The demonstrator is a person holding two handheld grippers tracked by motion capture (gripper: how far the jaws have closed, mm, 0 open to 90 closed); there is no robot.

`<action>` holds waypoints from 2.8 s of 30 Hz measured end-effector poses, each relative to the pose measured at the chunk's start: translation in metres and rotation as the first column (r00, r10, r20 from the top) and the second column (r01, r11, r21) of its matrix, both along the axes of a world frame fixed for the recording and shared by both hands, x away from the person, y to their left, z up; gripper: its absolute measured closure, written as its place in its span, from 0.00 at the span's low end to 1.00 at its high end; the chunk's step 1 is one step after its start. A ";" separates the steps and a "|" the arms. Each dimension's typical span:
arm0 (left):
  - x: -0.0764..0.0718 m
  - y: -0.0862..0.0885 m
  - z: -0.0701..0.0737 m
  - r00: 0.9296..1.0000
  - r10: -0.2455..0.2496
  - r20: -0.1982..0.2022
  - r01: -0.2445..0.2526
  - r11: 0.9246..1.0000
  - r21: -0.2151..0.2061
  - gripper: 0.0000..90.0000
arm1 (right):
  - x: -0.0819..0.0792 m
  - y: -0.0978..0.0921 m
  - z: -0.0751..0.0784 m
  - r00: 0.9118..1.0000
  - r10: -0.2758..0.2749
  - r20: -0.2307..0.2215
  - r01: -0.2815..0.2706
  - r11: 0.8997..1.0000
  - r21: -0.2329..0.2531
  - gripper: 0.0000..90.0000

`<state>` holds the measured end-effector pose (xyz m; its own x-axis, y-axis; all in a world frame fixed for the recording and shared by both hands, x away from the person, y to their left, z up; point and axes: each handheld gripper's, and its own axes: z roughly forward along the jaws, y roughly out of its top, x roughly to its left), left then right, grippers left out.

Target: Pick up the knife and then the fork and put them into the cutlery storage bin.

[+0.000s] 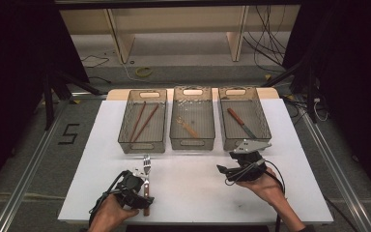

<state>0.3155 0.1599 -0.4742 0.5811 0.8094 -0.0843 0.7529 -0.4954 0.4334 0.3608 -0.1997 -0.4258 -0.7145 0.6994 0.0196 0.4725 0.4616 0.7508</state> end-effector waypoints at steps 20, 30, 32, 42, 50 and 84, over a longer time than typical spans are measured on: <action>0.001 0.003 0.001 1.000 -0.023 0.002 0.023 1.000 0.010 0.51 | 0.000 0.001 0.000 1.000 0.006 0.000 -0.006 1.000 0.000 0.36; 0.002 0.008 0.002 1.000 -0.016 0.004 0.015 1.000 0.011 0.66 | 0.000 0.001 0.000 1.000 0.008 0.003 -0.008 1.000 0.002 0.37; 0.003 0.009 0.002 1.000 -0.014 0.001 0.014 1.000 0.004 0.68 | 0.000 0.001 0.000 1.000 0.008 0.003 -0.008 1.000 0.001 0.37; 0.005 0.016 0.002 1.000 -0.003 -0.005 0.003 1.000 -0.003 0.82 | -0.001 0.001 0.000 1.000 0.009 0.004 -0.009 1.000 0.003 0.37; 0.004 0.017 0.002 0.999 -0.044 0.012 0.044 0.999 0.008 0.84 | -0.001 0.001 0.000 1.000 0.013 0.010 -0.013 1.000 0.009 0.37; -0.010 -0.042 0.034 0.930 -0.354 0.095 0.362 0.929 -0.083 0.84 | -0.032 0.069 0.008 0.883 0.462 0.088 -0.462 0.887 -0.016 0.37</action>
<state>0.3058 0.1183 -0.4397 0.8385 0.5365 -0.0955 0.4957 -0.6782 0.5425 0.3288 -0.1305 -0.4183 -0.9556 0.2896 -0.0550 0.1391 0.6075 0.7820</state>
